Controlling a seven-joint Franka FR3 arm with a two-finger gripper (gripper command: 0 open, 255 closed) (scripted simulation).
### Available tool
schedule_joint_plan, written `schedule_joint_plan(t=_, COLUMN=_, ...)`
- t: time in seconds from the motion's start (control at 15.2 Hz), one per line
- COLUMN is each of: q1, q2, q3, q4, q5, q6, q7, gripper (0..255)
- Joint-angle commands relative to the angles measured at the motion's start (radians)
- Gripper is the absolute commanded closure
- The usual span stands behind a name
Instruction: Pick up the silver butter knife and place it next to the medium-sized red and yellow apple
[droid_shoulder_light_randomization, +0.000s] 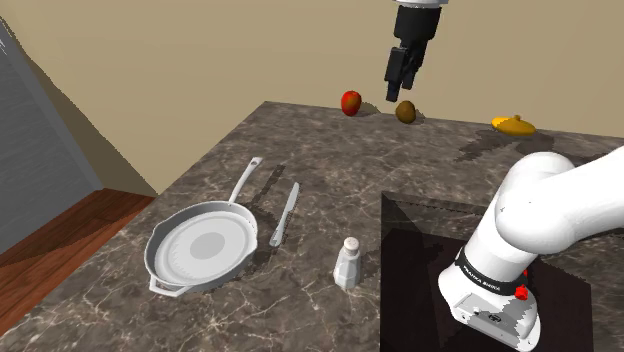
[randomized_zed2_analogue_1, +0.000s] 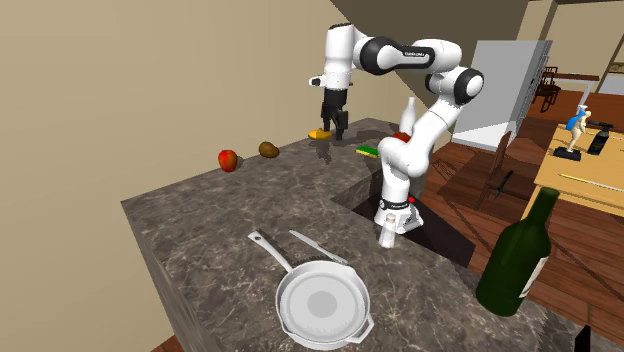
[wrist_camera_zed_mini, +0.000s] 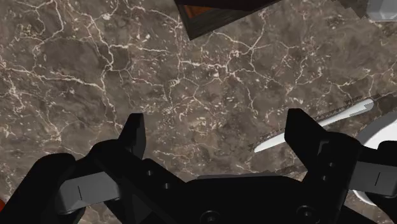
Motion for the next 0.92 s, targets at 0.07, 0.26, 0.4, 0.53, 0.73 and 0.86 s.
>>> schedule_joint_plan(t=0.07, q1=-0.006, q2=-0.003, q3=0.025, q4=-0.023, q5=0.018, q6=0.018, q7=0.054, gripper=0)
schedule_joint_plan(t=0.26, q1=-0.023, q2=-0.001, q3=0.102, q4=-0.082, q5=0.073, q6=0.075, q7=0.213, gripper=0)
schedule_joint_plan(t=0.4, q1=-0.034, q2=0.013, q3=0.155, q4=-0.112, q5=0.11, q6=0.116, q7=0.318, gripper=0)
schedule_joint_plan(t=0.53, q1=-0.045, q2=0.036, q3=0.209, q4=-0.135, q5=0.146, q6=0.161, q7=0.423, gripper=0)
schedule_joint_plan(t=0.73, q1=-0.063, q2=0.089, q3=0.291, q4=-0.153, q5=0.196, q6=0.234, q7=0.58, gripper=0)
schedule_joint_plan(t=0.86, q1=-0.079, q2=0.136, q3=0.346, q4=-0.156, q5=0.224, q6=0.285, q7=0.684, gripper=0)
